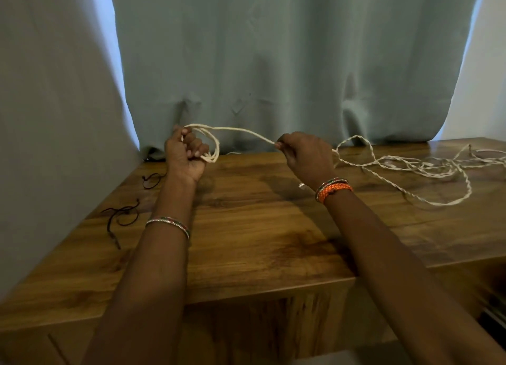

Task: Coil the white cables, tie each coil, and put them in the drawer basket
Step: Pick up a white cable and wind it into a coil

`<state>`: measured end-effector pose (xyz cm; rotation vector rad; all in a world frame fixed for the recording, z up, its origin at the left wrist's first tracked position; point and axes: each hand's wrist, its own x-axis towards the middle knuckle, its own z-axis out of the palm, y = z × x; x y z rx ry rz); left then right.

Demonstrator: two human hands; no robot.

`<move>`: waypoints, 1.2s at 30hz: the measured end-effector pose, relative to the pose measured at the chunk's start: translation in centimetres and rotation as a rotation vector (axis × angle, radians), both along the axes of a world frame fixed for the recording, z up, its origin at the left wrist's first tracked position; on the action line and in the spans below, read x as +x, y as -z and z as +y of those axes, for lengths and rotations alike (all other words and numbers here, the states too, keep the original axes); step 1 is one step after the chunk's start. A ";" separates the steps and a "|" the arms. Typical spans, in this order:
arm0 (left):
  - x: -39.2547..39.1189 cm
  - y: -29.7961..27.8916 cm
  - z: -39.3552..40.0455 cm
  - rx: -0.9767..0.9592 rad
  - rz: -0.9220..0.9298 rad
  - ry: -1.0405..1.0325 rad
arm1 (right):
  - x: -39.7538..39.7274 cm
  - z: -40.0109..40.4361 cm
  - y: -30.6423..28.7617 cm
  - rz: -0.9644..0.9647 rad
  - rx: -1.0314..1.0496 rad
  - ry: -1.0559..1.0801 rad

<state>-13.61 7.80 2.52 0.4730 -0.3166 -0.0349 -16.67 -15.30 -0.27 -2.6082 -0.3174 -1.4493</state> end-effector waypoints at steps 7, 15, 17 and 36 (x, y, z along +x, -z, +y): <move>1.3 1.5 -1.3 0.328 0.108 -0.345 | -1.1 2.7 0.2 0.170 -0.226 0.026; 0.7 3.7 -4.6 0.817 -0.056 -0.393 | -2.0 4.8 0.9 0.435 -0.029 -0.416; 0.2 3.8 -5.1 0.849 -0.082 -0.380 | -2.1 4.3 1.1 0.424 0.058 -0.442; -2.5 2.0 -3.7 0.872 -0.175 0.366 | -1.9 5.2 0.9 0.102 0.407 -0.294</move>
